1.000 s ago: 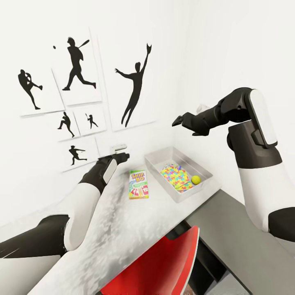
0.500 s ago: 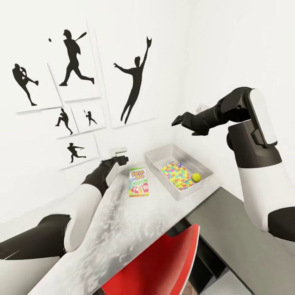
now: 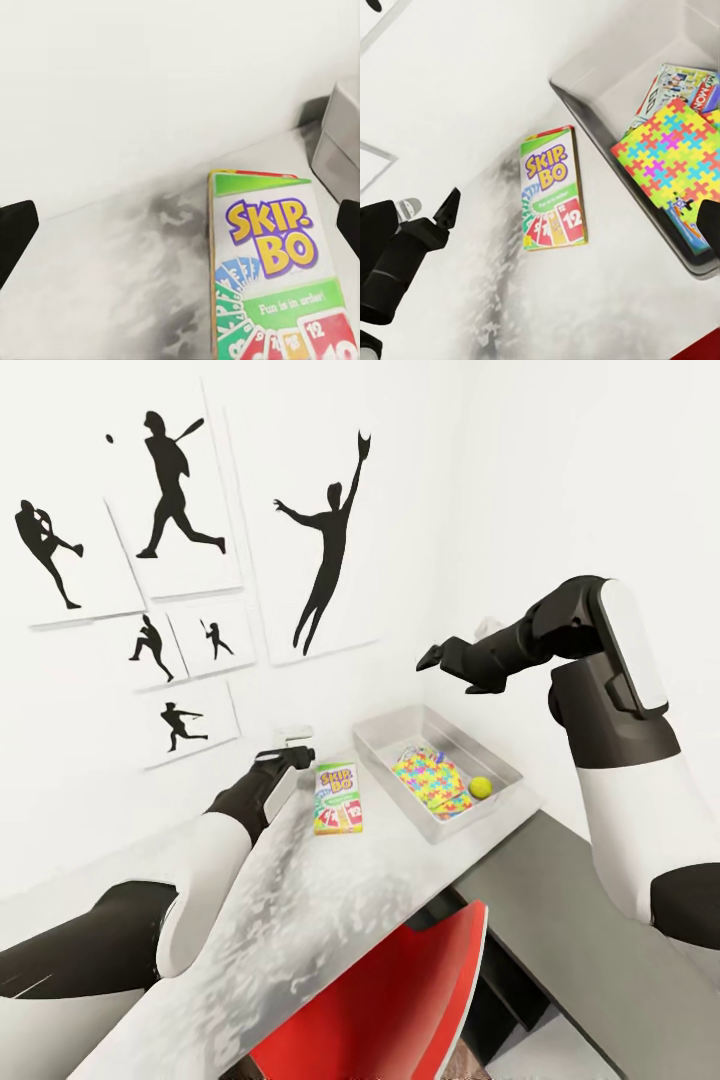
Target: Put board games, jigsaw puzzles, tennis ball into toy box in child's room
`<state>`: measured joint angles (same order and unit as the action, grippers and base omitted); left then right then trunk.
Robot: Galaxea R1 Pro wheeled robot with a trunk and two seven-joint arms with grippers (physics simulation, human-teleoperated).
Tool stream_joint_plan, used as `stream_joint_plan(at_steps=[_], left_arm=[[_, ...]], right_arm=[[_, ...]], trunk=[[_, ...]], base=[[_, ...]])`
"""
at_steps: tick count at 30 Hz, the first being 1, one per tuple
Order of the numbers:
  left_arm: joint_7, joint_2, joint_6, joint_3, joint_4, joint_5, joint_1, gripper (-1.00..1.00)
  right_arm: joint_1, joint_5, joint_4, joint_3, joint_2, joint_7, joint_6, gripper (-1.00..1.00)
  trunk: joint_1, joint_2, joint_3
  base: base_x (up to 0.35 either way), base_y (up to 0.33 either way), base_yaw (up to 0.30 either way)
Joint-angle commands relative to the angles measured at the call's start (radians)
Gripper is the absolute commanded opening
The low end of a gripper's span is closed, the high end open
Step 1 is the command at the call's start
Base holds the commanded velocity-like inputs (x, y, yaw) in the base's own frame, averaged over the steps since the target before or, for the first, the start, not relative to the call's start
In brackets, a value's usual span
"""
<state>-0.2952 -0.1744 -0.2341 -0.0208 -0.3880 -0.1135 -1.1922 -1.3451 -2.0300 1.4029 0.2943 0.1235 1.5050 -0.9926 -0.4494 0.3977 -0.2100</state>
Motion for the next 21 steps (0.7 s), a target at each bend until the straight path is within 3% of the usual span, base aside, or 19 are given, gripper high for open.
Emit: stream_joint_plan(at_steps=[1,21], left_arm=[[-0.006,0.000,-0.004,-0.003,0.000,-0.010,0.000,1.00],[0.018,0.000,-0.002,-0.005,0.015,-0.011,-0.001,1.00]], right_arm=[[-0.002,-0.009,0.000,0.001,0.001,0.009,-0.011,1.00],[-0.033,-0.011,0.000,0.001,0.007,0.008,-0.012,1.00]], trunk=[[-0.001,0.002,-0.004],[-0.001,0.002,-0.028]], base=[[0.000,0.000,0.000],[0.000,0.000,0.000]])
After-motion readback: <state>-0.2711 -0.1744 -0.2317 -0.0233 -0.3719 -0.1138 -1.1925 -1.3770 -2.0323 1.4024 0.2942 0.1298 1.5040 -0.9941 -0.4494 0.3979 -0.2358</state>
